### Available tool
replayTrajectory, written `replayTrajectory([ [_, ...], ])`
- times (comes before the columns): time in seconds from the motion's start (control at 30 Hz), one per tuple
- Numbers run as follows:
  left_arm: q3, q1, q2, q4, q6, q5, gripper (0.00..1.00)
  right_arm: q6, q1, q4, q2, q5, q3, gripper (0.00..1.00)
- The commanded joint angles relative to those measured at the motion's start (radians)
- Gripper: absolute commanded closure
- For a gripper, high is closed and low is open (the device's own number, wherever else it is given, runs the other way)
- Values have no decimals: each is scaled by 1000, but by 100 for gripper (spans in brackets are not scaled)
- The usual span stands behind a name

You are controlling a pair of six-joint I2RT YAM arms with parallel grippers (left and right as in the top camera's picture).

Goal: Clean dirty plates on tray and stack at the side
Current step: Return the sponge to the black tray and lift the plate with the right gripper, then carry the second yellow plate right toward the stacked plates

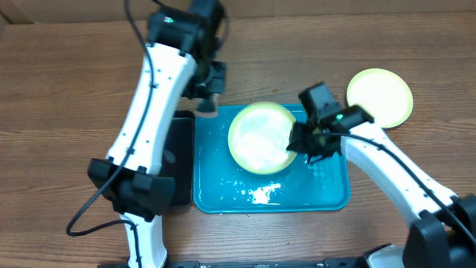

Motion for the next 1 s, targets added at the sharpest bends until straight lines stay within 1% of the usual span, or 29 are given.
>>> replayTrajectory([
  [0.0,11,41,-15,-3,65,-63,96,-127,5,-49,-59,121,124,96],
  [0.07,0,61,-15,-2,35,-118,96,-176,6,-91,-62,168,183,96],
  [0.17,-48,87,-15,18,26,-126,95,-238,6,-157,-62,245,270,96],
  [0.3,-182,108,-15,72,26,-125,95,-336,6,-234,-62,333,371,96],
  [0.43,-353,125,-15,164,22,-106,95,-347,21,-271,-62,407,446,96],
  [0.53,-443,130,-15,213,22,-96,96,-376,59,-273,-62,517,463,96],
  [0.63,-495,136,-15,241,14,-97,96,-390,108,-274,-62,639,464,96],
  [0.73,-513,146,-16,243,15,-96,96,-437,155,-278,-62,660,464,96],
  [0.83,-514,153,-21,237,15,-97,96,-438,187,-295,-62,679,464,96],
  [0.97,-528,166,-36,264,15,-109,95,-385,192,-332,-62,679,464,96],
])
